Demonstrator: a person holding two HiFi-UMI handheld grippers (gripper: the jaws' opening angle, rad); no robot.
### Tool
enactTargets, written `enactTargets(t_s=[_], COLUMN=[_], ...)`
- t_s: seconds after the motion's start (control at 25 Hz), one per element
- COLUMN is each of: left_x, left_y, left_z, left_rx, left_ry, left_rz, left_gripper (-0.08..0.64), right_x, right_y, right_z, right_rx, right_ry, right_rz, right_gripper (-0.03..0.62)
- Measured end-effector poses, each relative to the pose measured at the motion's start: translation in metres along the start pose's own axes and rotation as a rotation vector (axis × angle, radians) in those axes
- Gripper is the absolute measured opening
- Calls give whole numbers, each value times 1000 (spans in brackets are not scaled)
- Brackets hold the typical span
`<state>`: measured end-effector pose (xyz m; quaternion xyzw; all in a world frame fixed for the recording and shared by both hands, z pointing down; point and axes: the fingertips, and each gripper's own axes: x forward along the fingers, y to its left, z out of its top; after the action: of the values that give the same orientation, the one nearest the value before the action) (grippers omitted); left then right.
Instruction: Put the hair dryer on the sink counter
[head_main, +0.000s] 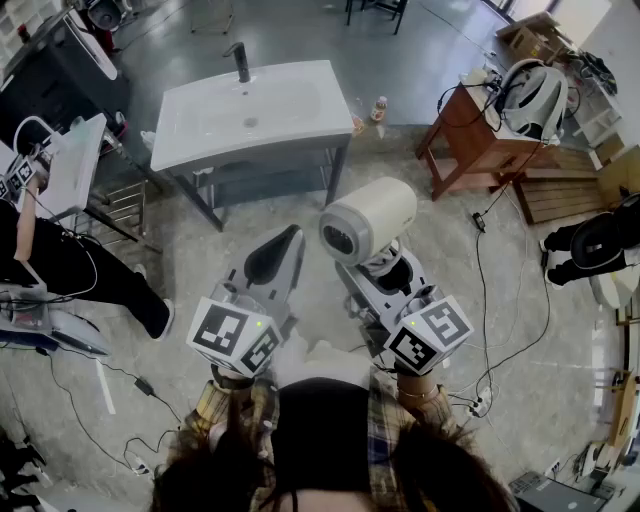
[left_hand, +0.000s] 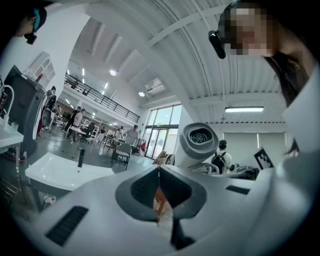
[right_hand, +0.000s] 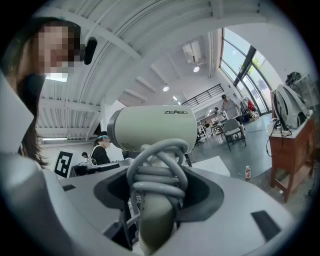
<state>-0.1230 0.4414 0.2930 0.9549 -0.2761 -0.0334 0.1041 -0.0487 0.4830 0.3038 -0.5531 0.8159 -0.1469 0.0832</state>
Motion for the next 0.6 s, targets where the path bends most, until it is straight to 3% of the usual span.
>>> enactTargets(t_s=[0.6], left_x=[-13], left_y=[-28], left_z=[-6], left_rx=[40], left_ry=[-3], left_rz=[23], left_gripper=[17], right_x=[-39], right_y=[0], right_z=[-2], right_rx=[51], right_ry=[-35], right_rz=[20], right_gripper=[276])
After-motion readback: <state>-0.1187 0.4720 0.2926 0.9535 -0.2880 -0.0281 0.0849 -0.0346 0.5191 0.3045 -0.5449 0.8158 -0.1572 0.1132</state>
